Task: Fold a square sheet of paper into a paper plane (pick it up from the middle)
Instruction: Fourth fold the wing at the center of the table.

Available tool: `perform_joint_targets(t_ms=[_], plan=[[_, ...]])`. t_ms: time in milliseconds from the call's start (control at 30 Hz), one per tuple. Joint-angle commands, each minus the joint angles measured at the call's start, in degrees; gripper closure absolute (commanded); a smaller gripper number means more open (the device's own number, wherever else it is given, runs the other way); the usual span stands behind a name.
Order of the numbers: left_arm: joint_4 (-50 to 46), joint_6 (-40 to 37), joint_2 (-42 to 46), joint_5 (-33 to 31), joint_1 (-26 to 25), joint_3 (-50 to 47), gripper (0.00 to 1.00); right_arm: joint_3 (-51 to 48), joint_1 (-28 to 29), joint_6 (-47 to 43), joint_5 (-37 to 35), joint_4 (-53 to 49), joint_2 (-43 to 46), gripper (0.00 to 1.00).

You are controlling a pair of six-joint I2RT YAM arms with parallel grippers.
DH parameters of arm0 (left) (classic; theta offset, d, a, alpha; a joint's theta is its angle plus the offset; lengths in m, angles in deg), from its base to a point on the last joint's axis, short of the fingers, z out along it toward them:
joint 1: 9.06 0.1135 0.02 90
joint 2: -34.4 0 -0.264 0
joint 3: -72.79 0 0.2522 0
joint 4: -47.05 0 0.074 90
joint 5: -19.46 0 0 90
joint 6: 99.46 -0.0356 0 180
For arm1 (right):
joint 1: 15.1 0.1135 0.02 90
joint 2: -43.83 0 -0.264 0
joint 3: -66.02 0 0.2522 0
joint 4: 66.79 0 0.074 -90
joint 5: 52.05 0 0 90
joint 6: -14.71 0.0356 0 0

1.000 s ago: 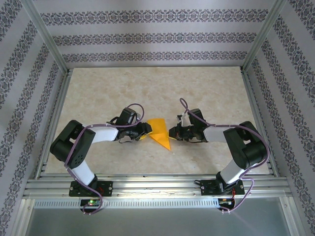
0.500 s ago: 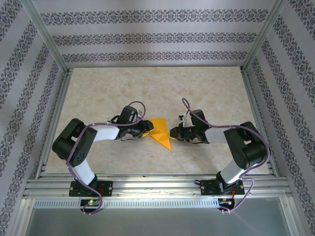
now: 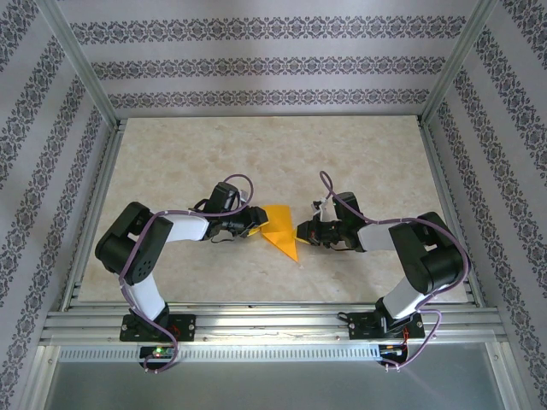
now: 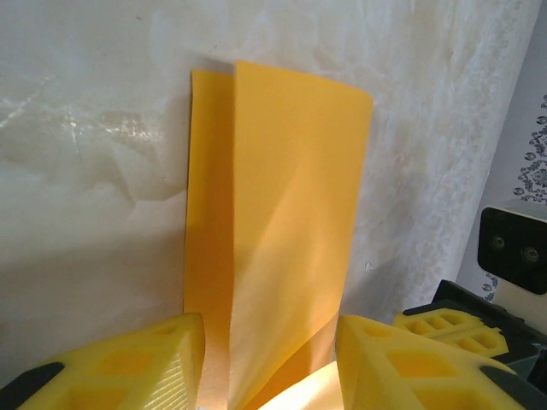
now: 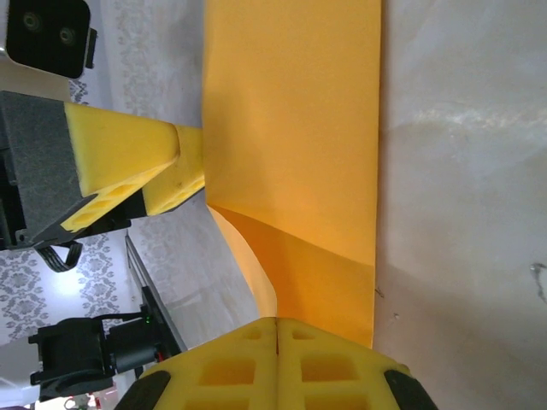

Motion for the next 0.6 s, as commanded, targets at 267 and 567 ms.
perform_joint_targets(t_ms=[267, 567], plan=[[0.55, -0.05, -2.67, 2.29, 0.84, 3.53, 0.63, -1.74, -1.31, 1.71, 2.79, 5.55, 0.23, 0.96], [0.34, -0.30, -3.48, 2.24, 0.81, 4.15, 0.62, -2.12, -1.66, 2.27, 3.56, 7.37, -0.83, 0.96]])
